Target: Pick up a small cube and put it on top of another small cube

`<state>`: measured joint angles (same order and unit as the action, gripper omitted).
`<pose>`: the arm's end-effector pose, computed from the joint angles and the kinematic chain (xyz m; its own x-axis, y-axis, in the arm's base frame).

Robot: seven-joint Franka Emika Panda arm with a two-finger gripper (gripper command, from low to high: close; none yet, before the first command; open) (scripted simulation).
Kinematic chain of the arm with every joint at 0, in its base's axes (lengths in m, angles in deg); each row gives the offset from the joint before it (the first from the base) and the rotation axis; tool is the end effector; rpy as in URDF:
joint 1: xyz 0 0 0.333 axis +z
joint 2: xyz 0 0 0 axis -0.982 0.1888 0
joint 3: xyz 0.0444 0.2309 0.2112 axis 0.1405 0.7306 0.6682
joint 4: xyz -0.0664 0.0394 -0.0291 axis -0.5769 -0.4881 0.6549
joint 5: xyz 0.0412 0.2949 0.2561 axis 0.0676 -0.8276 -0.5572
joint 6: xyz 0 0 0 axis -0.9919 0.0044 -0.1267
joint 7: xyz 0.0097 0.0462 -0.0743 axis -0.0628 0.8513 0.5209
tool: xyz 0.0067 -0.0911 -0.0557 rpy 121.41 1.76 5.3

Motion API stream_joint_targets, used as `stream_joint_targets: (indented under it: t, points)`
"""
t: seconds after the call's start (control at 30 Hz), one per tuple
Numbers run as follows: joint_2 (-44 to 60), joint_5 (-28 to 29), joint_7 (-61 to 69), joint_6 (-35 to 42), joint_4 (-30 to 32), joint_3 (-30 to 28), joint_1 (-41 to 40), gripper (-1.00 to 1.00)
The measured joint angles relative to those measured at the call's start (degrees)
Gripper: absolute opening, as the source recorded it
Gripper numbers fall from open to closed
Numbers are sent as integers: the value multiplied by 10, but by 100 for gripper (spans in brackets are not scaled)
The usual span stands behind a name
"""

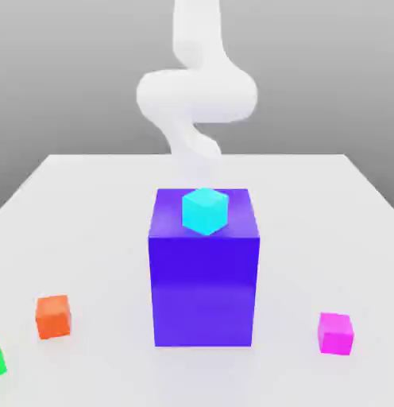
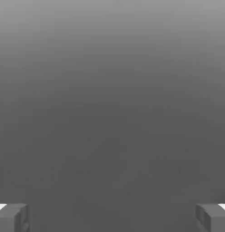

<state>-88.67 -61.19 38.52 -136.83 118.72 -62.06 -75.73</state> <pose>0.3808 0.0192 0.6688 0.6003 -0.6283 0.4949 -0.4487 -0.7768 -0.4418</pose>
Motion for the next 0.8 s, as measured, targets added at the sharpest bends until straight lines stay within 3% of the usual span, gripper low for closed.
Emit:
stream_joint_targets:
  t: [0.53,0.8]
  points:
    - [336,-26,321,-164,102,23,172,0]
    - [502,22,431,-247,149,49,232,0]
